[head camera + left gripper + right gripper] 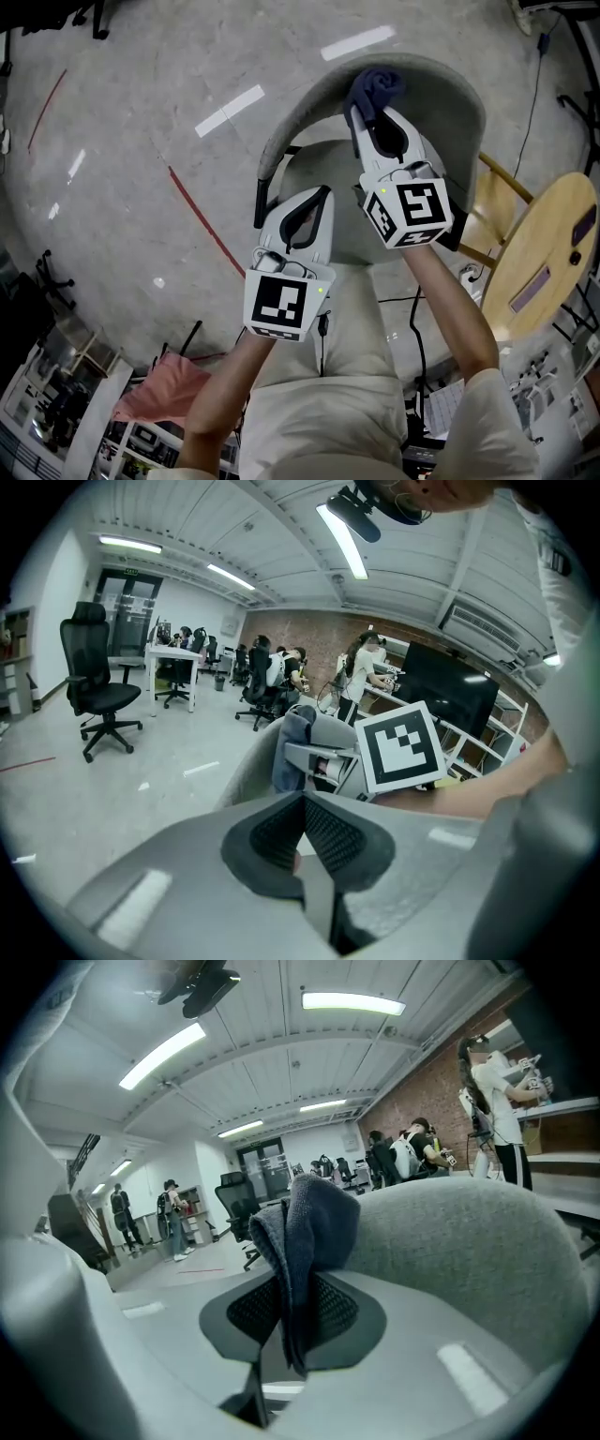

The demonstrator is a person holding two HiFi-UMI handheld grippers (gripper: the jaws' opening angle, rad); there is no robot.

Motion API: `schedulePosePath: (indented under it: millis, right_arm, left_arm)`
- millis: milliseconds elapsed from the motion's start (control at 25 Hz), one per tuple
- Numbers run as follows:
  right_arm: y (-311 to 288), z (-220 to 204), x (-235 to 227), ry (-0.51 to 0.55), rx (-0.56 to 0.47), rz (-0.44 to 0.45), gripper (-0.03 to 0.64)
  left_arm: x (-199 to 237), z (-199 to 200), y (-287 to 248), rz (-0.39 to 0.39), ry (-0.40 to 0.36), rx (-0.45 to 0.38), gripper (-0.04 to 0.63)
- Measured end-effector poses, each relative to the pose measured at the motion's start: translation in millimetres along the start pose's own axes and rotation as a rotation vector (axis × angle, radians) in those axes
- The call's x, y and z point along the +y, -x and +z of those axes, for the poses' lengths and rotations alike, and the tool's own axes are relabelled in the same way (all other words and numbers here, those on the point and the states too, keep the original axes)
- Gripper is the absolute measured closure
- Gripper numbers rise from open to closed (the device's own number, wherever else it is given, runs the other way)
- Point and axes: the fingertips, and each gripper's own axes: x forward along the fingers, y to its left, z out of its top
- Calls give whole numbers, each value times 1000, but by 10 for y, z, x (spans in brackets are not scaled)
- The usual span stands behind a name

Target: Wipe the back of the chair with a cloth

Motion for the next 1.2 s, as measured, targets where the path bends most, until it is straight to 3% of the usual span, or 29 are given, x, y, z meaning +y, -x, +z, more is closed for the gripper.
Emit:
schedulePosePath:
  millis: [320, 520, 720, 1200]
  right_arm:
    - [55, -57, 394, 74, 7, 152, 546]
    - [293, -149, 383, 62, -29, 128, 548]
    - [575, -440, 43, 49, 5, -52, 549]
    - [1344, -1111, -908, -113, 9, -539, 549]
  left_arm:
    - [84, -61, 119, 17, -1, 8, 594]
    - [100, -117, 144, 17, -13, 22, 594]
    - [37, -147, 194, 4, -25, 20, 594]
    - [-120, -290, 306, -46, -62, 42, 594]
